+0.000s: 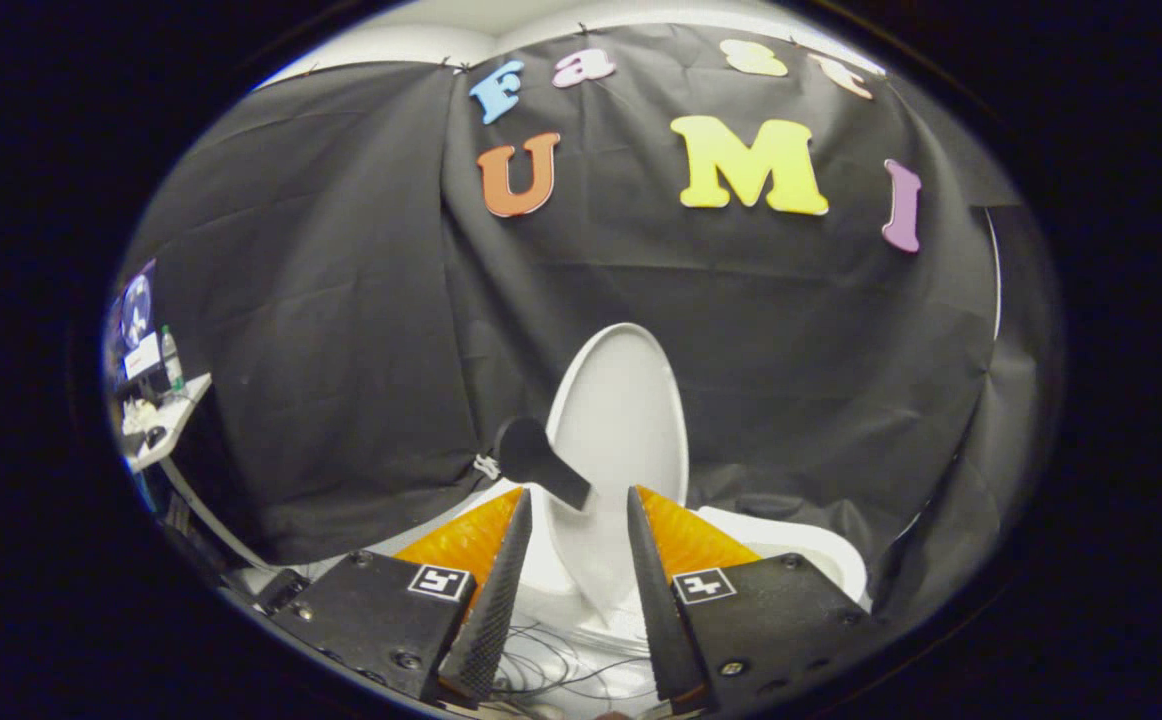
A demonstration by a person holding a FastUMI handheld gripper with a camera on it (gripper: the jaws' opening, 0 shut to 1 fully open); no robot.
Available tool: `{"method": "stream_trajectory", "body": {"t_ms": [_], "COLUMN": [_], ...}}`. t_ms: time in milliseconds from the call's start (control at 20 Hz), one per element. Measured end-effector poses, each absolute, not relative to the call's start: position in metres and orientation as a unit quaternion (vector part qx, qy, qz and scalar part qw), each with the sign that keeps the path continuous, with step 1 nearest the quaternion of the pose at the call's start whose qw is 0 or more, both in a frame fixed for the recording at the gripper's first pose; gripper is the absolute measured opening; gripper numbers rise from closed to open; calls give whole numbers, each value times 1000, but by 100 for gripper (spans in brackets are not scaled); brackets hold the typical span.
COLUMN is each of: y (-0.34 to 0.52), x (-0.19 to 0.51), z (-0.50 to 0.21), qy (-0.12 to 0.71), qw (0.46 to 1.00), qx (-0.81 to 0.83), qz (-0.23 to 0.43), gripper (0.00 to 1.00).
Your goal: Open the toilet lid.
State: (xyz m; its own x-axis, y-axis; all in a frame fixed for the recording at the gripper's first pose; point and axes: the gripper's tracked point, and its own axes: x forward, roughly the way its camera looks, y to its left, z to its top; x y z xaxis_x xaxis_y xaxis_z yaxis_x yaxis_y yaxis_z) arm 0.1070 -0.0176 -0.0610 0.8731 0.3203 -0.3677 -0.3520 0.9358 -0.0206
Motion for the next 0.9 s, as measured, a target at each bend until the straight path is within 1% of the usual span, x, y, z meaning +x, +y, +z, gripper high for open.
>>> {"method": "stream_trajectory", "body": {"t_ms": [100,250,300,450,550,650,800,900], "y": [-45,-95,-112,-164,-196,-232,-269,-297], "x": [92,79,72,49,32,24,6,-6], "z": [-57,-52,-54,-63,-74,-89,-94,-100], "qy": [167,141,138,120,98,99,88,80], "qw": [970,980,982,987,989,991,994,996], "qx": [-40,-32,-30,-23,-23,-23,0,1], "qz": [169,136,127,103,103,86,70,47], "gripper": [60,91,100,100,100,100,100,100]}}
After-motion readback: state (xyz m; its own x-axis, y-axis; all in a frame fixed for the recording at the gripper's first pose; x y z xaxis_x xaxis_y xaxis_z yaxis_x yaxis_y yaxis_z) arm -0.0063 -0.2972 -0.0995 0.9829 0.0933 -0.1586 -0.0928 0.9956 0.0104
